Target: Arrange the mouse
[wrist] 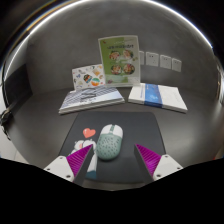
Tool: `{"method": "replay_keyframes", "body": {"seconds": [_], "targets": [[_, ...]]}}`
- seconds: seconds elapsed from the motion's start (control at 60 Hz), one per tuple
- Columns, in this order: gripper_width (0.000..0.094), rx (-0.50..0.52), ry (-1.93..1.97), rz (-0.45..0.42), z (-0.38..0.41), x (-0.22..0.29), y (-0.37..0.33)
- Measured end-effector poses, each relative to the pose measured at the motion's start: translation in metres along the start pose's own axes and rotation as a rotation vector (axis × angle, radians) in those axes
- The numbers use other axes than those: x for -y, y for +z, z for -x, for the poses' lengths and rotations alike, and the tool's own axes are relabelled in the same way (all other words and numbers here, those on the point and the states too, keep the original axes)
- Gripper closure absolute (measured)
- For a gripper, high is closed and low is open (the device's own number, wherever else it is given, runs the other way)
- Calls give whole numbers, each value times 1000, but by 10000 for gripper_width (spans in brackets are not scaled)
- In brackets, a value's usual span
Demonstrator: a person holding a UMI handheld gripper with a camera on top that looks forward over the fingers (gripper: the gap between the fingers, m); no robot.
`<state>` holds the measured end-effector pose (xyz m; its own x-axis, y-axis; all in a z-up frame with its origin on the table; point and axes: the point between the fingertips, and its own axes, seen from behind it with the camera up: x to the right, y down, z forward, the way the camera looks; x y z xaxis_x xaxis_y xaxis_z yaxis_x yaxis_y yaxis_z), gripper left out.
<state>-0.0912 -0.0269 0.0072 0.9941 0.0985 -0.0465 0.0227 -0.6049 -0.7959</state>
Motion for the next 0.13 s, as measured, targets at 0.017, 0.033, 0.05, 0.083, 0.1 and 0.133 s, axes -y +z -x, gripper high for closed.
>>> {"method": "replay_keyframes", "body": {"seconds": [0.017,0.033,0.05,0.083,0.1,0.133], "targets": [[90,10,6,0,-1,-2,-6],[93,21,14,0,-1,-5,-11],[93,32,24,-1,-3,-7,-17],[92,52,42,-2,-7,-12,-29],[92,61,49,-4,-10,-15,-35],[93,78,68,-15,-18,-22,-44]]}}
